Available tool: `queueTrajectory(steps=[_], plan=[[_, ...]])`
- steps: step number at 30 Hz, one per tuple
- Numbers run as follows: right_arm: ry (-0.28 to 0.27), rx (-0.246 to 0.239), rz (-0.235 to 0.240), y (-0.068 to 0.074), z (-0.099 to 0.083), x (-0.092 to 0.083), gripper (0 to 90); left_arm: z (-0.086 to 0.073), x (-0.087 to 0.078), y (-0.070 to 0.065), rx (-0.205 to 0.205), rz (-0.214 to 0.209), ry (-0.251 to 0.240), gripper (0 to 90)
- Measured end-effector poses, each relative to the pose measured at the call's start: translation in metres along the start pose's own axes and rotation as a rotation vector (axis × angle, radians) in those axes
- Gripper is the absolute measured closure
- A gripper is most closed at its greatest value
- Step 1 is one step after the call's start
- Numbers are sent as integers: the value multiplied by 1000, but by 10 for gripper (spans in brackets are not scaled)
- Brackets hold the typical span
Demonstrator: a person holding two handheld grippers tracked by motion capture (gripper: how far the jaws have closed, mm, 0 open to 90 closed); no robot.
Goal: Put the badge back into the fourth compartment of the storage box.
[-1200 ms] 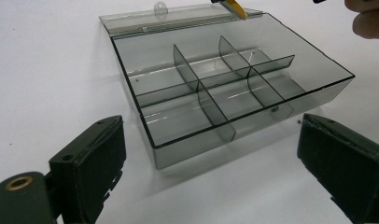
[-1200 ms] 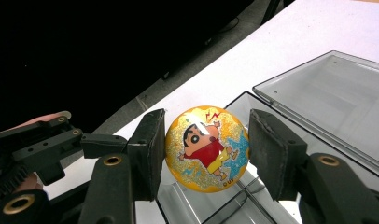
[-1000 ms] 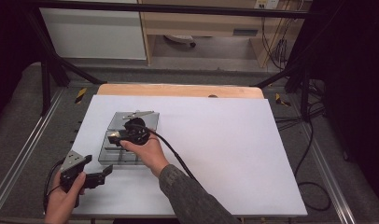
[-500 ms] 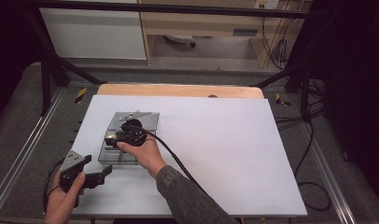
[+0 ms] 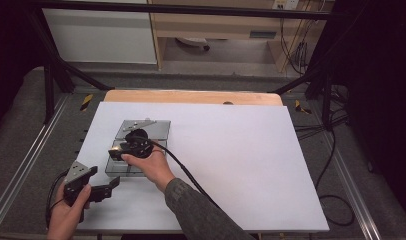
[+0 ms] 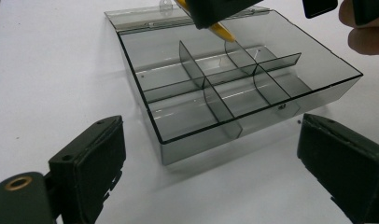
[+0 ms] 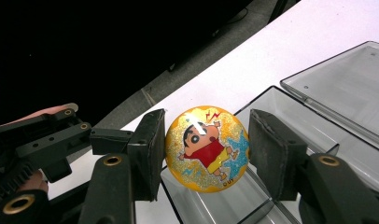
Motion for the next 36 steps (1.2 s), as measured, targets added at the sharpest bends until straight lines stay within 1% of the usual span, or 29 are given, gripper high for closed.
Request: queueTrajectory(steps=[5, 10, 15, 20, 23, 36], plan=[[6, -12, -9, 2, 0, 3, 476, -1, 0, 2, -12, 7, 6, 81], [18, -20, -15, 4, -1, 7, 476, -2, 0, 5, -16, 18, 14, 78], [31, -27, -27, 6, -1, 11, 476, -2, -1, 5, -21, 19, 8, 77], [38, -34, -22, 7, -2, 14, 475, -2, -1, 5, -24, 24, 6, 77], [44, -35, -21, 8, -3, 15, 476, -2, -1, 6, -25, 24, 7, 77], [73, -55, -52, 7, -6, 19, 475, -2, -1, 5, -23, 18, 8, 77]])
Point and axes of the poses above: each handheld gripper's, and its own axes: x roughly forward along the jaws, z roughly out of its top, y roughly to its left, the point moved 4 cm from there along x, roughly forward along the jaws, and after that the axes turned 9 degrees about y, right-handed, at the moved point
